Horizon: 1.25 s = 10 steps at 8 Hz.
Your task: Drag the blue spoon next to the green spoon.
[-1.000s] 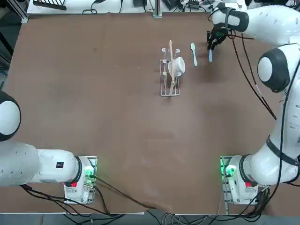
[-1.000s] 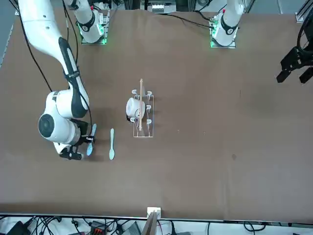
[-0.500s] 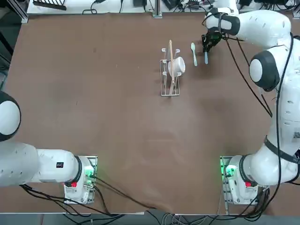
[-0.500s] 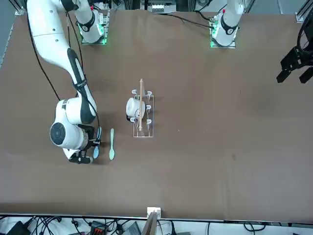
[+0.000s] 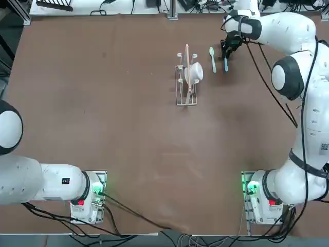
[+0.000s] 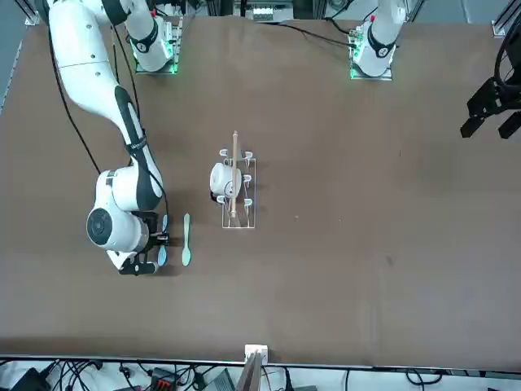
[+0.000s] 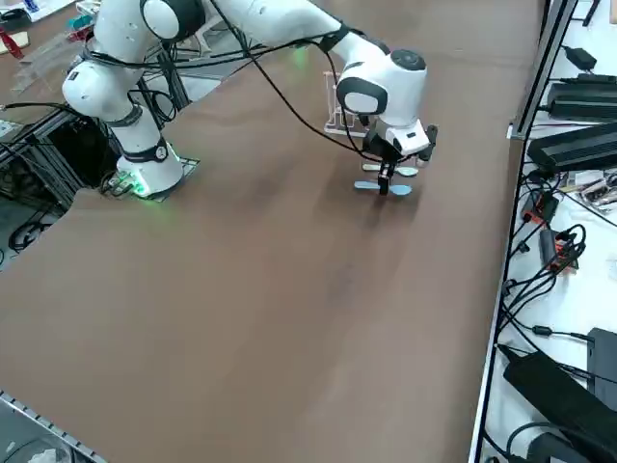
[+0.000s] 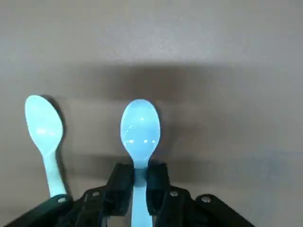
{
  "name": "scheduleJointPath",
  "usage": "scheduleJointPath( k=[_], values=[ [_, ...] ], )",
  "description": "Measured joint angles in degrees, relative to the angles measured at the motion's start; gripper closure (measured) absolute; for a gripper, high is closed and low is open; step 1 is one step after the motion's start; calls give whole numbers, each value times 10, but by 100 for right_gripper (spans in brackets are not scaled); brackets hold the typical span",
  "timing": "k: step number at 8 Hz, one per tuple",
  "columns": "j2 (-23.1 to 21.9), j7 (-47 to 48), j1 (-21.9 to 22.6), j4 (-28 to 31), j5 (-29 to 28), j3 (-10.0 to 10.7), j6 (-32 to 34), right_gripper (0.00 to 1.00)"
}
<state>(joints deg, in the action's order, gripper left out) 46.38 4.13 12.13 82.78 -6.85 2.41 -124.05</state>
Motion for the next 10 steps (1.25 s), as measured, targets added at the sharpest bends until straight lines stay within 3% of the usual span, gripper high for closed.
scheduleJointPath(
  k=[3,7,10],
  values=[
    [6,0,2,-2,0,0,-11,67],
    [-12,0,3,-25,0,4,-20,0],
    [-113,0,2,-38,1,30,47,0]
  ],
)
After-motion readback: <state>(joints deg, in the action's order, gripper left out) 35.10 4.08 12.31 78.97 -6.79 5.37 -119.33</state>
